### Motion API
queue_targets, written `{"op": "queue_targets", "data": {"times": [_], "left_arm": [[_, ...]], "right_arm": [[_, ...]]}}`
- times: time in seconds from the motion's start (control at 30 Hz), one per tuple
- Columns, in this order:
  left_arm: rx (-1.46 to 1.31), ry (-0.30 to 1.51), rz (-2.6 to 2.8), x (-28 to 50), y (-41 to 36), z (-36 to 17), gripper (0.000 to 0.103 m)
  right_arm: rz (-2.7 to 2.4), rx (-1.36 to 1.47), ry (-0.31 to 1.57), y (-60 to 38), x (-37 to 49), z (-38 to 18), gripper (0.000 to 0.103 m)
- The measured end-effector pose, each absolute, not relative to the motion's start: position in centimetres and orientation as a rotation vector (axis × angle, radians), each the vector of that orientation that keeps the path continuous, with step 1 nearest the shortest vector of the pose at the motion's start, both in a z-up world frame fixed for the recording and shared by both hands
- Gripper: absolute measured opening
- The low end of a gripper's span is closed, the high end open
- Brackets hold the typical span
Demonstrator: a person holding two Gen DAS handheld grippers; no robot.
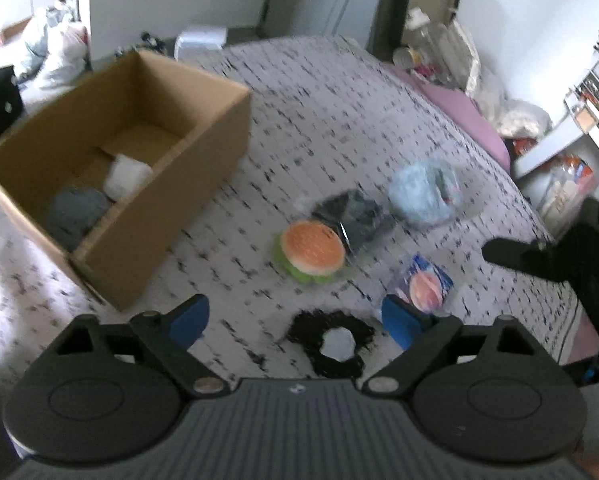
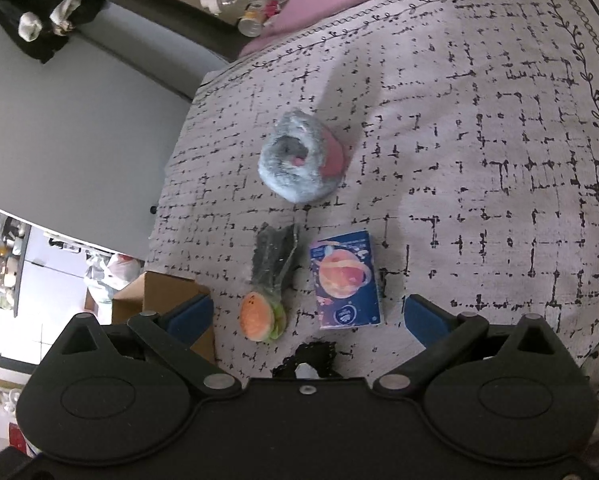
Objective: Organize soft objects
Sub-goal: 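Grasp the black scrunchie with the left gripper while the right gripper grasps the planet-print tissue pack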
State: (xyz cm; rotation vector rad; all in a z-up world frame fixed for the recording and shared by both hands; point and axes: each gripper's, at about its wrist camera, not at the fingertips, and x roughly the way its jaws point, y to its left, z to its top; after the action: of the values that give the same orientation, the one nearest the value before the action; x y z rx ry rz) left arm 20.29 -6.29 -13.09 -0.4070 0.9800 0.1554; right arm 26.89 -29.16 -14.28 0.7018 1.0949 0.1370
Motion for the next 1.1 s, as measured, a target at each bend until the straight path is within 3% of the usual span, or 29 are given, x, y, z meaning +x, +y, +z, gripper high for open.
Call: {"op": "queue_targets", "data": {"times": [0.2,0.53,0.73,0.8,0.87,1.0,1.1], "left_arm": [[-0.459,1.054,0.114,21.4,-7.1,-16.0,0.067],[-0.499,1.124,0.090,22.7,-7.9,-19.3,0.057],[-0.502,1.112,0.082,23.4,-8.1,-19.4,0.034],[-0.521,1.117,0.082,23.5,-7.9,-19.5,0.031],[-0.528,1.118,0.083,23.6,-7.8,-19.5,0.031],[-0.530,1.120,0.081,23.7,-7.7,-19.4,0.030],[-0.524,1.117,0.088,23.7,-7.6,-19.0,0.029]], "right_arm": [[0.118,0.683,1.123,-28.7,27.6,-15.3,0.102],[0.077,0.638,1.169,-28.0,29.0,-17.2,0.102],[0.044,0.598,1.212,-27.2,29.8,-19.0,0.097],[0.041,0.564,1.215,-26.5,30.1,-19.3,0.096],[0.047,0.536,1.223,-25.8,30.3,-19.7,0.088],[0.040,0.513,1.228,-25.0,30.5,-20.3,0.083],[0.009,0.482,1.198,-24.8,30.5,-20.1,0.058]]}}
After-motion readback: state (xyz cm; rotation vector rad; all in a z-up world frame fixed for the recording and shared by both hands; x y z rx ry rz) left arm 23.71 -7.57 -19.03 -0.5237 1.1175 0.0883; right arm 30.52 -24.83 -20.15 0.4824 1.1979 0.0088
